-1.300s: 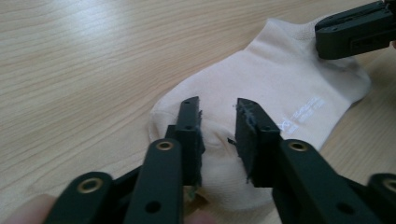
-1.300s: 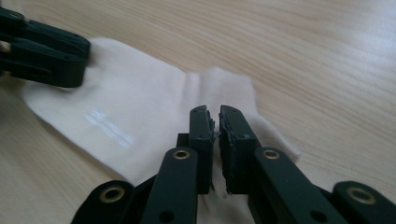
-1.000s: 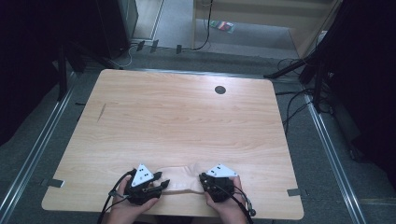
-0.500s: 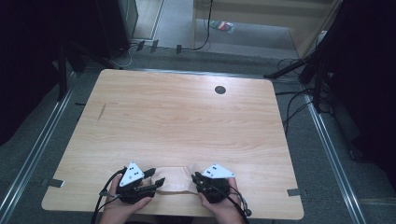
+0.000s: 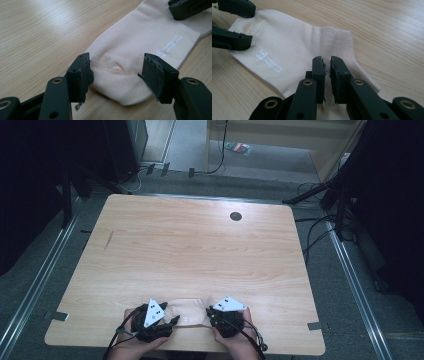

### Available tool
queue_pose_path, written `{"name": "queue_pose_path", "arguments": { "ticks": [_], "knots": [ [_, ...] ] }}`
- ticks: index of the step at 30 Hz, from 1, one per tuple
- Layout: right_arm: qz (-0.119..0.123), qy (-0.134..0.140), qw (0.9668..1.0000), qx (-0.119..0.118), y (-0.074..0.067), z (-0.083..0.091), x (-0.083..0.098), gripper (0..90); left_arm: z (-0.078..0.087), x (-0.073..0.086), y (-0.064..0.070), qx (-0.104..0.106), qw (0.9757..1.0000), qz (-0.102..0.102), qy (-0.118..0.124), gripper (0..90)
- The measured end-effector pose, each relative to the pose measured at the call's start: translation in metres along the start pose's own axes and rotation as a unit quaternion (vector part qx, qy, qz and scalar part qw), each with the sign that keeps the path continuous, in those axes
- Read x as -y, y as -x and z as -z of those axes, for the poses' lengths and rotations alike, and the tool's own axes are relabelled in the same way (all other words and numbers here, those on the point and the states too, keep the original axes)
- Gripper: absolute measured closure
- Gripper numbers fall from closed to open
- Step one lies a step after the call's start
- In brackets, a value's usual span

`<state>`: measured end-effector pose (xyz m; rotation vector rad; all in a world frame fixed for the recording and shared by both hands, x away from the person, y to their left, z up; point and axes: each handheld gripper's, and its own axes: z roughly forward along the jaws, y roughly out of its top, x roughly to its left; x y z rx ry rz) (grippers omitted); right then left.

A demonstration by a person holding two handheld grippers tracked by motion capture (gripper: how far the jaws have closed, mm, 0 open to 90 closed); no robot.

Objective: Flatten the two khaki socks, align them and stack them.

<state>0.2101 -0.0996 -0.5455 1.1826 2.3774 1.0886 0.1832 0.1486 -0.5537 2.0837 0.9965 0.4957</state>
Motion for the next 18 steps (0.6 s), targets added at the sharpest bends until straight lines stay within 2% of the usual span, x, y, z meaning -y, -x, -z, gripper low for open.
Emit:
{"name": "queue_pose_path", "arguments": {
  "ticks": [3, 6, 8, 11, 15, 17, 18],
  "knots": [
    [-0.005, -0.001, 1.0, -0.001, 0.001, 0.0, 0.0, 84.1, 0.001, 0.0, -0.003, 0.007, 0.9999, 0.011, 0.005, 39.4],
    [-0.015, 0.006, 0.9998, -0.012, 0.003, 0.002, 0.0, 80.8, 0.004, -0.001, -0.009, 0.021, 0.9991, 0.032, 0.019, 38.9],
    [-0.023, 0.019, 0.9994, -0.02, 0.004, 0.006, 0.0, 80.2, 0.008, -0.001, -0.014, 0.03, 0.9977, 0.049, 0.034, 38.4],
    [-0.029, 0.047, 0.9984, -0.016, 0.008, 0.017, -0.003, 80.5, 0.016, -0.003, -0.024, 0.038, 0.9949, 0.073, 0.059, 38.7],
    [-0.043, 0.069, 0.9967, -0.001, 0.021, 0.028, -0.004, 81.6, 0.024, -0.001, -0.039, 0.023, 0.9932, 0.089, 0.071, 39.5],
    [-0.054, 0.076, 0.9956, 0.005, 0.028, 0.032, -0.004, 82.9, 0.029, 0.001, -0.047, 0.018, 0.9915, 0.101, 0.081, 44.0],
    [-0.056, 0.08, 0.9952, 0.009, 0.031, 0.034, -0.004, 83.3, 0.031, 0.002, -0.051, 0.018, 0.9904, 0.106, 0.087, 49.3]
  ]
}}
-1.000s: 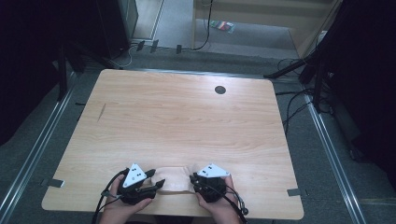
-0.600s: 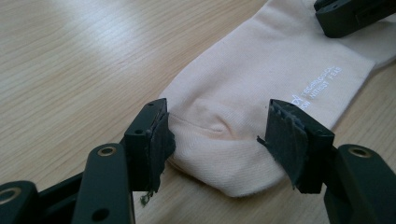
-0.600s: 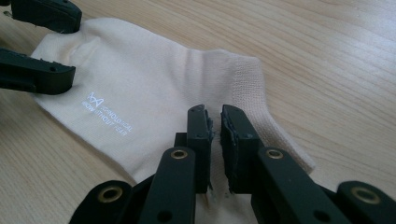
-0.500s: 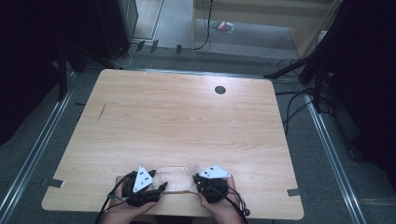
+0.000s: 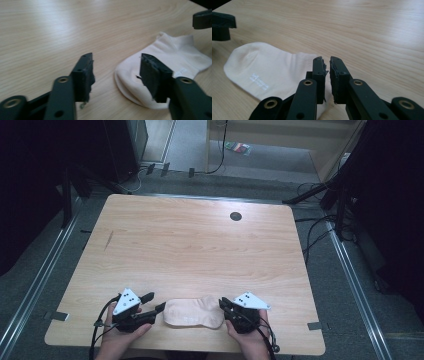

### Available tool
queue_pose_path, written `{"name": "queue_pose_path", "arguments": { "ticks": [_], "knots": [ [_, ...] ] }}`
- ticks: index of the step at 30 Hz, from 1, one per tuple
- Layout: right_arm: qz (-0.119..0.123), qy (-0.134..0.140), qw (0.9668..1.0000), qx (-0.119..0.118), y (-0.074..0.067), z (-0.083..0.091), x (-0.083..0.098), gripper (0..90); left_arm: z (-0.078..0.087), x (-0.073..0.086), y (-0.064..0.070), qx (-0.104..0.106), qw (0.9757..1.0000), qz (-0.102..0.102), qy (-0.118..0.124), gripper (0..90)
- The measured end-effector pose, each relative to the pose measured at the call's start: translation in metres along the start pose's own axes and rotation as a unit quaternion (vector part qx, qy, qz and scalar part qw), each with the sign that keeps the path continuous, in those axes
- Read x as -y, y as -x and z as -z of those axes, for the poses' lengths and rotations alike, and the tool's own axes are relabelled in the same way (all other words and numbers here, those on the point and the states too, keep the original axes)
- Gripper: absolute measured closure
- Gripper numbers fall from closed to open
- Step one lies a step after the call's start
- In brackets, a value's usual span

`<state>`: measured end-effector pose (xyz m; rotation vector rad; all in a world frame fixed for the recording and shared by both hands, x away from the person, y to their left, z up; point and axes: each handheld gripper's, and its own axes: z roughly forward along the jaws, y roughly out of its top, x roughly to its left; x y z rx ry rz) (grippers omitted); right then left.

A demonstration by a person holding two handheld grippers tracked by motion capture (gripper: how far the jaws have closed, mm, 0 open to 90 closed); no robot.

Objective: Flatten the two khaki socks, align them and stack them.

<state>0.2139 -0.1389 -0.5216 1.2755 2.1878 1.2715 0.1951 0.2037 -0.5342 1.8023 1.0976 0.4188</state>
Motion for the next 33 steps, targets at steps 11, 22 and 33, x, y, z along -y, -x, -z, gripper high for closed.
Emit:
{"name": "queue_pose_path", "arguments": {
  "ticks": [11, 22, 33],
  "knots": [
    [-0.016, 0.022, 0.9992, 0.03, 0.03, 0.017, -0.002, 73.0, 0.023, -0.001, -0.044, -0.036, 0.9974, 0.053, 0.032, 62.0],
    [-0.034, 0.032, 0.9976, 0.052, 0.064, 0.017, 0.004, 16.8, 0.041, 0.001, -0.08, -0.086, 0.9912, 0.091, 0.044, 34.3],
    [-0.053, 0.019, 0.9963, 0.066, 0.092, 0.031, 0.009, 2.7, 0.053, 0.007, -0.104, -0.117, 0.9859, 0.11, 0.046, 3.7]
  ]
}}
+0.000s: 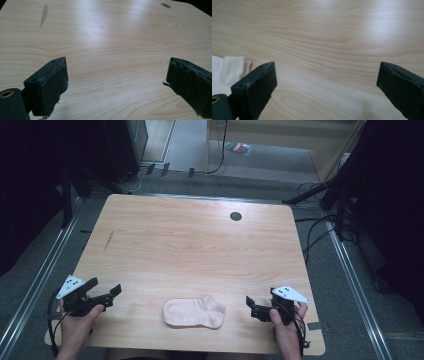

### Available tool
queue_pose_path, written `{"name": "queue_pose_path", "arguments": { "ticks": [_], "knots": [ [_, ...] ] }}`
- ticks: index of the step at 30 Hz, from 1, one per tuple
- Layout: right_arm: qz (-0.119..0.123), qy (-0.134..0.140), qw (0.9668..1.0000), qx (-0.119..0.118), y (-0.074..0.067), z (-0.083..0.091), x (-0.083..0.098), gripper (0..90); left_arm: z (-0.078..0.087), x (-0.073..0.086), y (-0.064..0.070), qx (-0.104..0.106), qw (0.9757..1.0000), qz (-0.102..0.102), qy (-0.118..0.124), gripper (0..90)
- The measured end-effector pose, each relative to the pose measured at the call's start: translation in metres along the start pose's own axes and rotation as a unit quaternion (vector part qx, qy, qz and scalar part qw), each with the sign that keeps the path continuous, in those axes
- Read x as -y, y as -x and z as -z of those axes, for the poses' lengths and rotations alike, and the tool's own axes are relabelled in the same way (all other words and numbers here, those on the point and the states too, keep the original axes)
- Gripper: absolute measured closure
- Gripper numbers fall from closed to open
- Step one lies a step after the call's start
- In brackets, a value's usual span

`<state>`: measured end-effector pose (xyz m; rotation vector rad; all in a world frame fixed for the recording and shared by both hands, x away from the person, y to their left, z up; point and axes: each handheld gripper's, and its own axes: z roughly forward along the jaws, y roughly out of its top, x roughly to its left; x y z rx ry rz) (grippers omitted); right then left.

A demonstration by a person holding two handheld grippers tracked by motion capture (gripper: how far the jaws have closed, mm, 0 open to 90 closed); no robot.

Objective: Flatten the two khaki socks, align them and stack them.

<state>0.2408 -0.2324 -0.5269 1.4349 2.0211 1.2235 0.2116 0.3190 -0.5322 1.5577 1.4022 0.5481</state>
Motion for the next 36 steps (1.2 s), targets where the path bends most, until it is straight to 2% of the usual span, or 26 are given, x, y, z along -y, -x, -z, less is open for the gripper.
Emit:
{"name": "queue_pose_path", "arguments": {
  "ticks": [2, 6, 9, 14, 17, 21, 23, 27, 32, 36],
  "knots": [
    [-0.002, 0.0, 1.0, 0.01, 0.007, 0.002, 0.002, 2.7, 0.001, 0.0, -0.005, -0.002, 1.0, 0.004, -0.003, 2.3],
    [0.002, -0.002, 0.9997, 0.024, 0.021, 0.007, 0.006, 2.6, 0.004, 0.002, -0.015, -0.01, 0.9999, -0.001, -0.006, 2.3],
    [0.0, 0.001, 0.9994, 0.036, 0.031, 0.011, 0.008, 2.5, 0.006, 0.002, -0.024, -0.011, 0.9999, 0.006, -0.009, 2.3],
    [-0.007, 0.006, 0.9989, 0.046, 0.047, 0.018, 0.011, 2.5, 0.007, 0.003, -0.035, -0.03, 0.9993, 0.002, -0.02, 2.3],
    [-0.008, 0.01, 0.9985, 0.054, 0.055, 0.023, 0.014, 2.5, 0.01, 0.003, -0.041, -0.035, 0.9992, 0.005, -0.018, 2.3],
    [-0.027, 0.013, 0.9971, 0.069, 0.067, 0.028, 0.017, 2.5, 0.012, 0.005, -0.048, -0.047, 0.9985, -0.001, -0.027, 2.3],
    [-0.031, 0.012, 0.9969, 0.072, 0.071, 0.029, 0.019, 2.5, 0.013, 0.006, -0.051, -0.051, 0.9983, -0.003, -0.029, 2.4],
    [-0.038, 0.013, 0.9961, 0.078, 0.076, 0.031, 0.022, 2.6, 0.015, 0.007, -0.057, -0.051, 0.9984, 0.009, -0.024, 2.4],
    [-0.038, 0.035, 0.9945, 0.091, 0.078, 0.036, 0.025, 2.6, 0.012, 0.009, -0.062, -0.046, 0.9983, 0.026, -0.024, 2.3],
    [-0.049, 0.042, 0.9937, 0.091, 0.083, 0.037, 0.027, 2.6, 0.011, 0.01, -0.062, -0.043, 0.9984, 0.028, -0.024, 2.3]
  ]
}}
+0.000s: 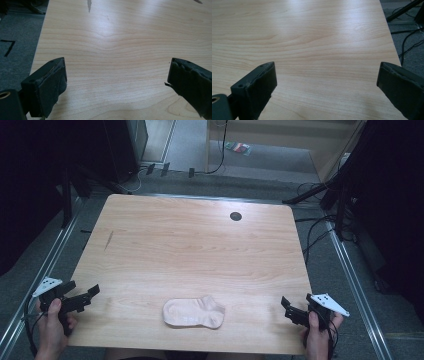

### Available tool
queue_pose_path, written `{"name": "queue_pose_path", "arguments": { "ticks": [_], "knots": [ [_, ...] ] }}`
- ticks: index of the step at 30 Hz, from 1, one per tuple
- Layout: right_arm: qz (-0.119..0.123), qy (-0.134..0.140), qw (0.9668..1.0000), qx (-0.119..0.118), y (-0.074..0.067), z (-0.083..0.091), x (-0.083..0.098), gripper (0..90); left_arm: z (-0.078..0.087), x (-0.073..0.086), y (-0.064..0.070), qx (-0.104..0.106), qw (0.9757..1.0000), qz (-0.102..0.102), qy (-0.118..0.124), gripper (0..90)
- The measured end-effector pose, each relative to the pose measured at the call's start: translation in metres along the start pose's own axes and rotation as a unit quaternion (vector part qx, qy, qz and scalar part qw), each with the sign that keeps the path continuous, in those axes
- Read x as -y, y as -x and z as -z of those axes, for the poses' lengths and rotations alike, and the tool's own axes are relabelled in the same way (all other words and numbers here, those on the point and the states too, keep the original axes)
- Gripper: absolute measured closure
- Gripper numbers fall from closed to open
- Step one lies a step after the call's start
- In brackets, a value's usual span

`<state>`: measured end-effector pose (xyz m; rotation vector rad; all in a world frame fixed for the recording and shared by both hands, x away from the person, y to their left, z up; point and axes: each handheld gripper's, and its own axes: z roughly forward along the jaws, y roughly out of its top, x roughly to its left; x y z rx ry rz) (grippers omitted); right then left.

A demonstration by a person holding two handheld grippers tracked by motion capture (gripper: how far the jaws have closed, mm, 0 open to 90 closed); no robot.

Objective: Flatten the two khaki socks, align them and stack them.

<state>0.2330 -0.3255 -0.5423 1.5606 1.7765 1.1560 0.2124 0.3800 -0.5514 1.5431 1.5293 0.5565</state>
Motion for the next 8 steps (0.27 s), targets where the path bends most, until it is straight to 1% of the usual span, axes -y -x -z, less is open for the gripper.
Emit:
{"name": "queue_pose_path", "arguments": {
  "ticks": [3, 5, 8],
  "knots": [
    [-0.009, -0.001, 0.9999, 0.005, 0.0015, 0.0004, -0.0001, 2.6, -0.0006, 0.0002, 0.0005, -0.002, 1.0, 0.0, 0.0, 2.4],
    [-0.007, -0.001, 1.0, 0.004, 0.0016, 0.0, -0.0001, 2.6, -0.0008, 0.0002, 0.0004, -0.001, 1.0, 0.001, 0.001, 2.4],
    [-0.012, -0.005, 0.9999, 0.01, 0.0019, -0.001, -0.0001, 2.6, -0.0015, 0.0001, 0.001, -0.002, 1.0, -0.001, 0.0, 2.4]
  ]
}}
